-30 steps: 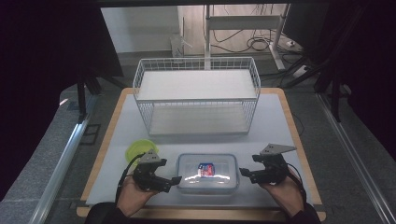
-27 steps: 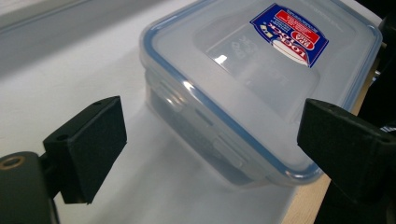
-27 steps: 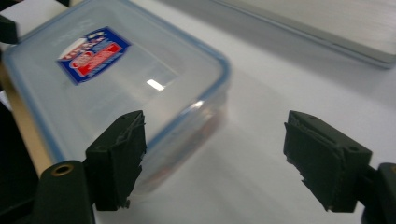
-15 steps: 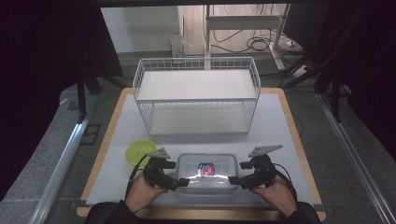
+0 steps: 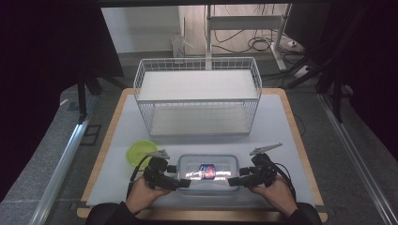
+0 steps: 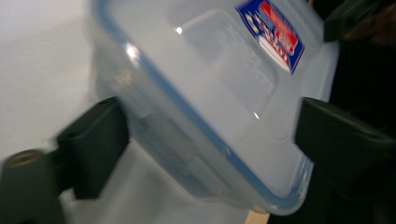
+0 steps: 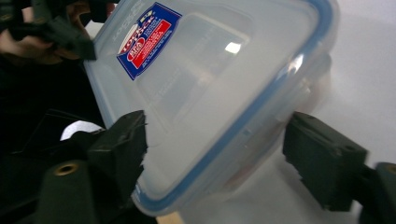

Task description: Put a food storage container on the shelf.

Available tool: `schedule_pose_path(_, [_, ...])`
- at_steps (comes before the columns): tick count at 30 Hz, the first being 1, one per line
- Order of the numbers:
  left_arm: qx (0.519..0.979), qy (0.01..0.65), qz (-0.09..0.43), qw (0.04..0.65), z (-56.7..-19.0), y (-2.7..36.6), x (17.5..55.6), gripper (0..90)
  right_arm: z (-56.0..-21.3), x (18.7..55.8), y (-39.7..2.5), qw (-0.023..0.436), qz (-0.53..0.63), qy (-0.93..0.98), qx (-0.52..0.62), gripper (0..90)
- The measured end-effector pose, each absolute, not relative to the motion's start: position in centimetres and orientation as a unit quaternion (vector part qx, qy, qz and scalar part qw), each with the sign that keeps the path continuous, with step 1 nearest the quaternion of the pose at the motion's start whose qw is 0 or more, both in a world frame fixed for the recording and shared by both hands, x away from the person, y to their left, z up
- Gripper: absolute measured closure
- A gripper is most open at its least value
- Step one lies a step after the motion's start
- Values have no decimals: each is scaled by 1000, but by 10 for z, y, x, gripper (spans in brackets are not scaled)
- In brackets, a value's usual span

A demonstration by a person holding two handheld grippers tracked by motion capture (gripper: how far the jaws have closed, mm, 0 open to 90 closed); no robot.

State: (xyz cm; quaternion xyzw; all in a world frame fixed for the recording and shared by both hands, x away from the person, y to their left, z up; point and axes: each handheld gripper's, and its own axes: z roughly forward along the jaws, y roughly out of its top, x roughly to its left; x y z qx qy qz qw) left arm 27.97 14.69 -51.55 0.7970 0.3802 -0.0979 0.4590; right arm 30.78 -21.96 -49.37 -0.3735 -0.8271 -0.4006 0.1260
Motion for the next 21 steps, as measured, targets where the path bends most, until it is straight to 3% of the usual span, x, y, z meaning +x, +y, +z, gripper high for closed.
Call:
schedule_pose_path(6, [763,401,-105,495,-515,160,270,348,-489,304,-231,132,-432,-801,-393,433])
schedule_pose_path(12, [743,423,-110,508,-515,163,267,423,-487,297,-229,115,-436,-795,-406,447])
schedule_pose_path(21, [733,432,-104,516,-514,162,265,450,-488,294,-233,126,-453,-763,-444,507])
